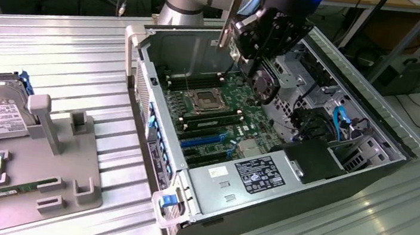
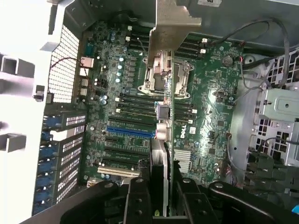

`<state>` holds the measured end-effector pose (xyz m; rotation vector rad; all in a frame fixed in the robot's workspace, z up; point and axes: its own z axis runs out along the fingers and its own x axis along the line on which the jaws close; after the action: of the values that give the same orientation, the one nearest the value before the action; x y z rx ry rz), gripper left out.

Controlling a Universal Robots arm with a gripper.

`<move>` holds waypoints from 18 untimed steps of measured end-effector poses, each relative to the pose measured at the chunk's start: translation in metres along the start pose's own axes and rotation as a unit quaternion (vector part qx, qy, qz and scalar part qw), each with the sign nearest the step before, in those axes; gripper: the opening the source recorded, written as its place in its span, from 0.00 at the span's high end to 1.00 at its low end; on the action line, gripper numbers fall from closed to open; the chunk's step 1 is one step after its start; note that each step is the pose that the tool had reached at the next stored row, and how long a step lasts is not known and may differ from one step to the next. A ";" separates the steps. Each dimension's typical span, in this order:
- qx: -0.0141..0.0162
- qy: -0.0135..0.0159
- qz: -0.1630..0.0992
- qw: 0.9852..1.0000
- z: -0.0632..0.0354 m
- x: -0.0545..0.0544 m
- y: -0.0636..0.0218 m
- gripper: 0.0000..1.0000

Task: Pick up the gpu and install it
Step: 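Insert the gpu into the slot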

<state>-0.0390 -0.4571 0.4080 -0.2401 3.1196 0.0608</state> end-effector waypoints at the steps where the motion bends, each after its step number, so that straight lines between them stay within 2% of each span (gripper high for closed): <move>1: 0.000 0.001 -0.025 1.000 0.0000 0.000 0.0000 0.73; 3: -0.001 0.003 -0.072 0.997 0.0000 0.001 0.0001 0.73; 4: -0.001 0.004 -0.097 0.995 0.0000 0.001 0.0001 0.73; 5: -0.002 0.005 -0.129 0.992 0.0000 0.001 0.0001 0.73; 7: -0.002 0.006 -0.164 0.986 0.0000 0.001 0.0001 0.73; 8: -0.003 0.007 -0.187 0.982 0.0000 0.001 0.0002 0.73; 11: -0.003 0.009 -0.225 0.974 0.0002 0.001 0.0001 0.73; 12: -0.004 0.009 -0.248 0.969 0.0003 0.001 0.0001 0.73; 14: -0.004 0.010 -0.258 0.966 0.0003 0.001 0.0001 0.73; 15: -0.004 0.010 -0.266 0.964 0.0003 0.001 0.0001 0.73; 16: -0.004 0.010 -0.272 0.962 0.0003 0.001 0.0001 0.73; 18: -0.004 0.010 -0.276 0.961 0.0004 0.001 0.0001 0.73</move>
<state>-0.0404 -0.4571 0.4076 -1.0966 2.9422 0.0640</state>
